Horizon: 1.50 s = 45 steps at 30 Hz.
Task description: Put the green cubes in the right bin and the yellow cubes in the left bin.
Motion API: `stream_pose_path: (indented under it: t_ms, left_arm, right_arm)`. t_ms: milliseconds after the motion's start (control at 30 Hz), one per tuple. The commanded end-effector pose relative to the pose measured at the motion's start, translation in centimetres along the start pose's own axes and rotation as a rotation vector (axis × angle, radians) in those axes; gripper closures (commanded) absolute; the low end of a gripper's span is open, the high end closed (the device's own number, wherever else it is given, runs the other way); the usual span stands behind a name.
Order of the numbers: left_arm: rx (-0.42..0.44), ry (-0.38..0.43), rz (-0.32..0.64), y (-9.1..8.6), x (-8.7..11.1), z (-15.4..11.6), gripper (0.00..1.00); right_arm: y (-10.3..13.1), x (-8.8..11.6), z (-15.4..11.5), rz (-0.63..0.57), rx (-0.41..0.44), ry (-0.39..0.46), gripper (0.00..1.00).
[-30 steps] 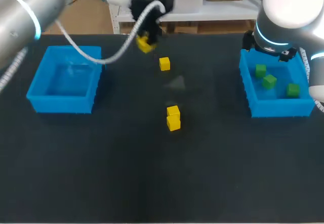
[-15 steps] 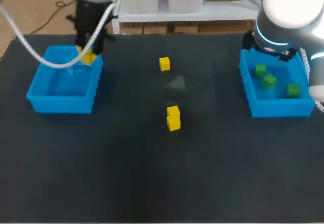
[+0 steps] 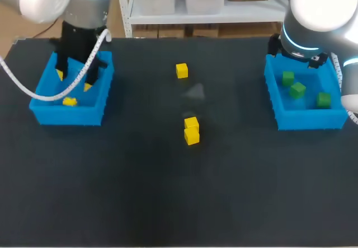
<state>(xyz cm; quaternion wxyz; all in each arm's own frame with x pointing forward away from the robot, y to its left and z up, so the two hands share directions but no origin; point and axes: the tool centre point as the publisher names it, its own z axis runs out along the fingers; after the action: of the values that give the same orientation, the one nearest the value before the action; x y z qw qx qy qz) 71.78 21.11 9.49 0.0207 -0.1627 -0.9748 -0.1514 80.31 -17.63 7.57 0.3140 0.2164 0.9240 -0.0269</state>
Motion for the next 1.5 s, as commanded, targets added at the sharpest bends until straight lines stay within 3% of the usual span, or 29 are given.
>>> stream_pose_path:
  t_ms: [33,300,567,833,967,1133,1367,1500]
  left_arm:
    - [0.072,-0.310,0.070,-1.1,-1.0,-1.9,0.00]
    - [0.109,-0.451,0.296,-6.7,-7.5,-5.6,0.00]
    - [0.132,-0.426,0.462,-10.9,-13.8,-4.6,0.00]
    - [0.181,-0.378,0.618,-13.8,-19.1,-3.3,0.00]
    - [0.203,-0.357,0.675,-15.3,-21.0,-2.8,0.00]
    - [0.217,-0.269,0.750,-17.4,-22.6,-1.0,0.00]
    - [0.223,-0.248,0.813,-20.3,-23.6,-0.7,0.00]
    - [0.220,-0.248,0.828,-20.9,-24.0,-0.7,0.00]
  right_arm:
    - [-0.1,0.1,0.0,0.001,-0.001,-0.004,0.00]
    - [-0.1,0.1,0.0,0.001,-0.001,-0.004,0.00]
    - [-0.1,0.1,0.0,0.001,-0.001,-0.004,0.00]
    - [-0.1,0.1,0.0,0.001,-0.001,-0.004,0.00]
    - [-0.1,0.1,0.0,0.001,-0.001,-0.004,0.00]
    - [-0.1,0.1,0.0,0.001,-0.001,-0.004,0.00]
    - [-0.1,0.1,0.0,0.001,-0.001,-0.004,0.00]
    - [-0.1,0.1,0.0,0.001,-0.001,-0.004,0.00]
